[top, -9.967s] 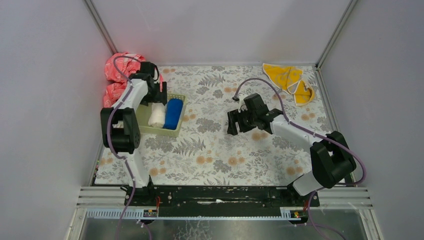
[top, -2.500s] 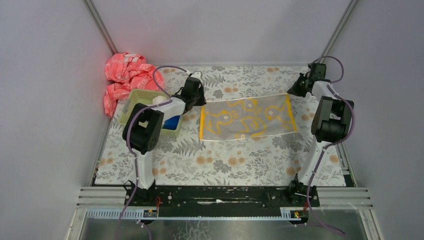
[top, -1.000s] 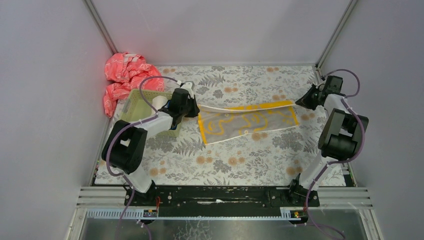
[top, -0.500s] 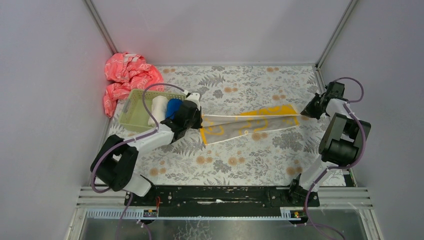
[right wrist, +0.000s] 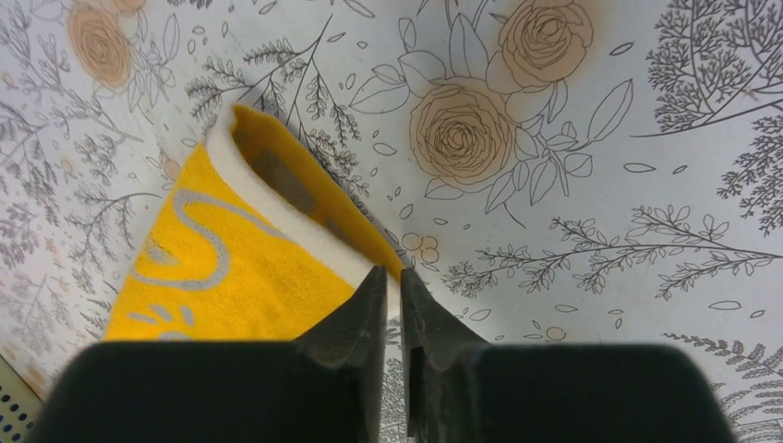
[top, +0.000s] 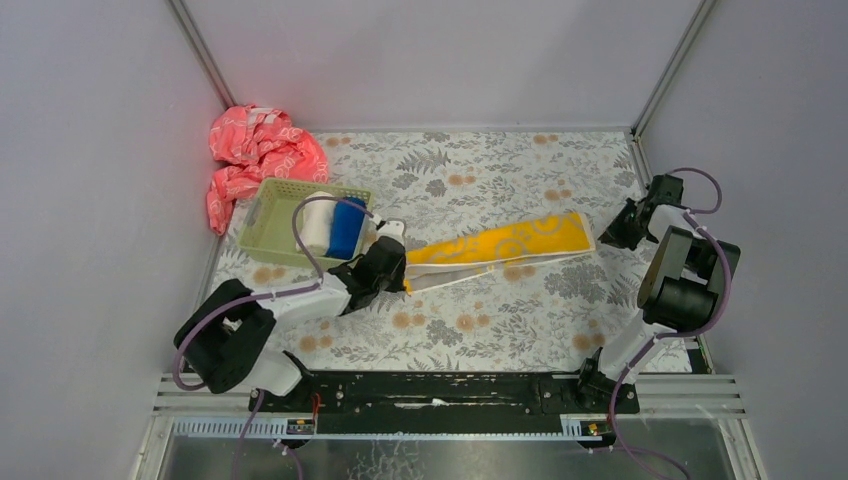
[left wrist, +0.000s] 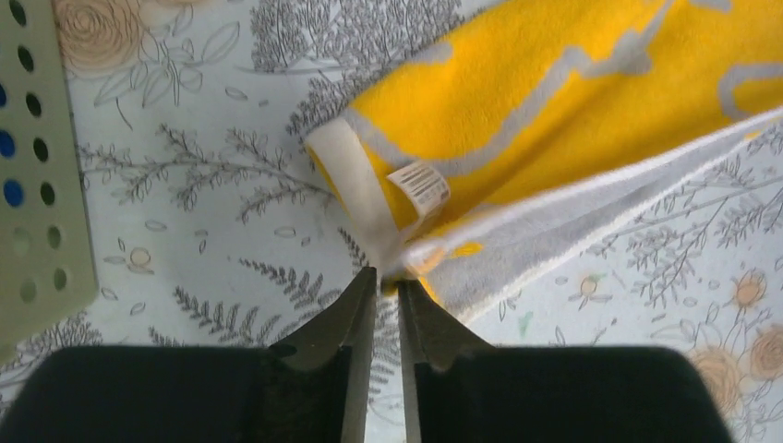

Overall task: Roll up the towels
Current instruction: Fold the towel at the center of the board.

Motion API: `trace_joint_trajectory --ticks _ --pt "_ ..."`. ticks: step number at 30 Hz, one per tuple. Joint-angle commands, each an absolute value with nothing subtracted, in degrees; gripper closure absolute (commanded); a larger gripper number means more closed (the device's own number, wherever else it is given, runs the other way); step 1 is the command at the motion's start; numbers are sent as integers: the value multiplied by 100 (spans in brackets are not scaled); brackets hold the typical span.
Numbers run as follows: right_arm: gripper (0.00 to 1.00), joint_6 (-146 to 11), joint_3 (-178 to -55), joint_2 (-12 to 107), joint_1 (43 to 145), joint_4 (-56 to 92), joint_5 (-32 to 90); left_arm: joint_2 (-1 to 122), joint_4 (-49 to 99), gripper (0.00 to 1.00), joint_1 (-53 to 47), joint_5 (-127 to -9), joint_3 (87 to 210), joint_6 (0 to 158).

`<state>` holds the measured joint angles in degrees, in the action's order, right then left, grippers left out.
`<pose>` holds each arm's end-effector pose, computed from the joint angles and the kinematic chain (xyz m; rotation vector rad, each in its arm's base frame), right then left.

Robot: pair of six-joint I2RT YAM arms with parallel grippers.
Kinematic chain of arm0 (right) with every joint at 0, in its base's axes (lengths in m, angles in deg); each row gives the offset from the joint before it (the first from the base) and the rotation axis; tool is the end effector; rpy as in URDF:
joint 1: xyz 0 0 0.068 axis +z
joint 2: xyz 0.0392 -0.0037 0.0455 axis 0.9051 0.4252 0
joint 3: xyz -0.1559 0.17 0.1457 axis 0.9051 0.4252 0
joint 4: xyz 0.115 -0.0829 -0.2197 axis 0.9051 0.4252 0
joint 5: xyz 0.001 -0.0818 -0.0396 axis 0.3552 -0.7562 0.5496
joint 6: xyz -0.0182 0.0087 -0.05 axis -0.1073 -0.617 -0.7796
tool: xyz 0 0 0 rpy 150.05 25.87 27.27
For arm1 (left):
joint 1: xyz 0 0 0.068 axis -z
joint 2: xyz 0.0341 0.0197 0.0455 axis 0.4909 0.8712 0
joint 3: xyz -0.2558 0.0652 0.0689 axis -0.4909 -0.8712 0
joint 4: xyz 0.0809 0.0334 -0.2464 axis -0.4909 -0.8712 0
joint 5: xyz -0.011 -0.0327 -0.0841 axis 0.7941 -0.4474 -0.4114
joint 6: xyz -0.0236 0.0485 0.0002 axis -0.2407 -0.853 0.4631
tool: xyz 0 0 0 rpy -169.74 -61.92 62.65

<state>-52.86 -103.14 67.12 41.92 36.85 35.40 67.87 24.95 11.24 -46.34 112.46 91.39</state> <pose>0.3316 -0.1306 0.1767 0.8818 2.4001 0.3129 0.2151 -0.1739 0.1615 0.2355 2.3326 -0.2910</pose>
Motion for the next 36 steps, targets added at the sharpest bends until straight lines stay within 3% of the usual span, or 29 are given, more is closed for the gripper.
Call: trace_joint_trajectory --ticks 1,4,6,8,12,18,24,28,36 --pt "78 -5315 -10305 6556 4141 3464 3557 6269 2427 83 1400 -4023 10920 9429" --pt "62 -5310 -10280 6216 4146 3462 3557 5761 2388 78 1463 -3913 10695 9581" --pt "53 -5309 -10288 5966 4146 3473 3485 5378 2376 68 1527 -3902 10541 9637" --pt "48 -5310 -10282 5858 4145 3429 3509 5011 2310 57 1581 -3996 10463 9695" --pt "47 -5266 -10227 5930 4182 3107 4433 4493 2226 50 1613 -4191 10444 9951" --pt "46 -5236 -10267 6300 4542 2760 5275 5243 2384 52 1610 -4752 11100 10348" --pt "46 -5214 -10382 6721 4654 2831 5515 6895 2373 62 1601 -5013 12068 10582" --pt "46 -5321 -10491 7046 4654 3188 5226 7605 1860 69 1440 -4913 12455 10646" --pt "46 -5457 -10601 7323 4574 3480 4351 8069 1068 72 835 -5005 12284 10681"
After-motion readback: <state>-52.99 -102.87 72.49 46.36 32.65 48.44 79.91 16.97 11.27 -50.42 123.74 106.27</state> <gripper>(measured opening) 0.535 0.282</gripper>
